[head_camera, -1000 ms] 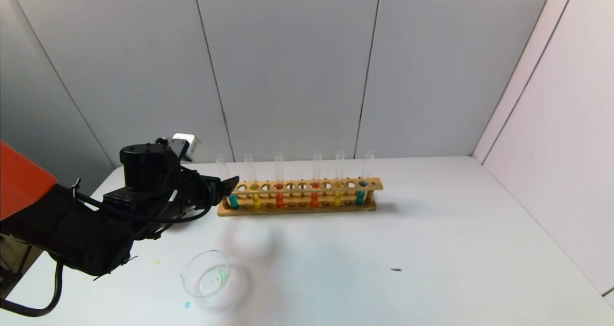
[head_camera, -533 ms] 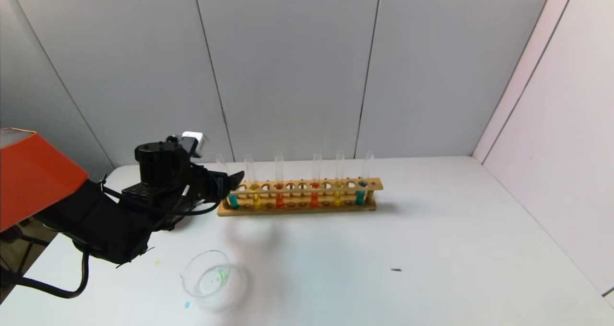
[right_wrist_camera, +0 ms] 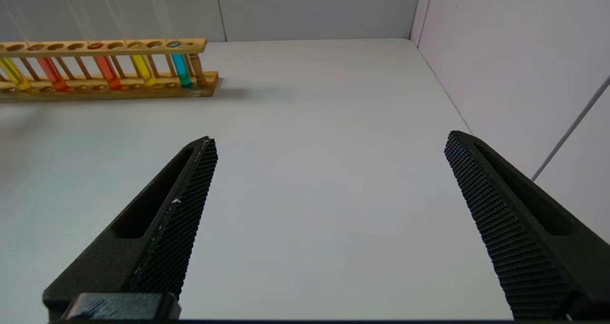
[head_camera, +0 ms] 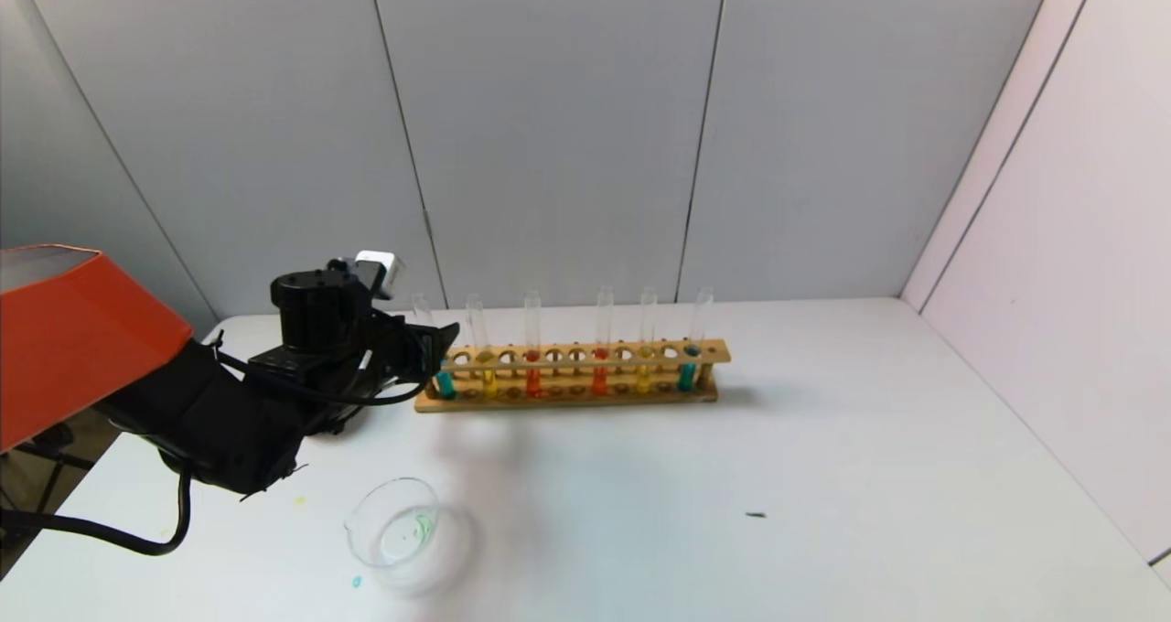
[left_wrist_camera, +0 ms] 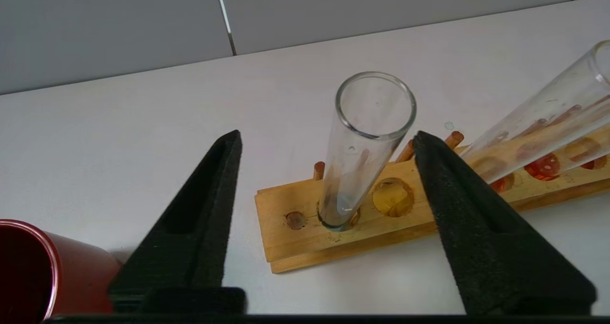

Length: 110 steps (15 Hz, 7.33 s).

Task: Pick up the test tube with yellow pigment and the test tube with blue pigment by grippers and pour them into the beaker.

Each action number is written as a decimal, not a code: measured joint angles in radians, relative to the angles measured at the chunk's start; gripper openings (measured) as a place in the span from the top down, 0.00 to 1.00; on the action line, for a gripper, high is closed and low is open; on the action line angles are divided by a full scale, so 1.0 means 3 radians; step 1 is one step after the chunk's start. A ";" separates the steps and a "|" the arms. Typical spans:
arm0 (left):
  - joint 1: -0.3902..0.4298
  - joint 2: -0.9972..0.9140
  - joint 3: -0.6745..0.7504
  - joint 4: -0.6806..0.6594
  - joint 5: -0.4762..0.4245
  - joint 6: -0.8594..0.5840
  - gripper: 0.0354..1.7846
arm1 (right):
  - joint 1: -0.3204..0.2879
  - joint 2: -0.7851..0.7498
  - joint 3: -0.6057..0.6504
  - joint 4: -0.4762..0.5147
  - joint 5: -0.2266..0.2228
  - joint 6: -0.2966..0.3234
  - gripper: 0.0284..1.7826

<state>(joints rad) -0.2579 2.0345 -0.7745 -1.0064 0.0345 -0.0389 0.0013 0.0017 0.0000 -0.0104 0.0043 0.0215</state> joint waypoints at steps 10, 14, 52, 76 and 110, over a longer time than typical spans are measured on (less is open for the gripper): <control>0.0018 0.0021 0.0010 -0.0027 -0.0004 -0.0003 0.84 | 0.0001 0.0001 0.0000 0.0000 -0.0001 -0.0001 0.02; 0.0021 -0.0021 0.0009 0.0002 0.0018 0.0011 0.84 | 0.0000 0.0000 0.0000 0.0000 0.0000 -0.0001 0.02; -0.0056 -0.2300 0.0353 0.2556 0.0234 0.0508 0.84 | 0.0000 0.0000 0.0000 0.0000 0.0000 -0.0001 0.02; -0.0189 -0.2239 0.0618 0.3132 0.0635 0.1493 0.84 | 0.0000 0.0000 0.0000 0.0000 -0.0001 -0.0001 0.02; -0.0865 -0.0701 -0.0194 0.4518 0.1745 0.1825 0.84 | 0.0000 0.0000 0.0000 0.0000 -0.0001 0.0000 0.02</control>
<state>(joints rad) -0.5174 1.8243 -0.8326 0.3491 0.5581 0.5085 0.0013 0.0017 0.0000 -0.0104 0.0038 0.0215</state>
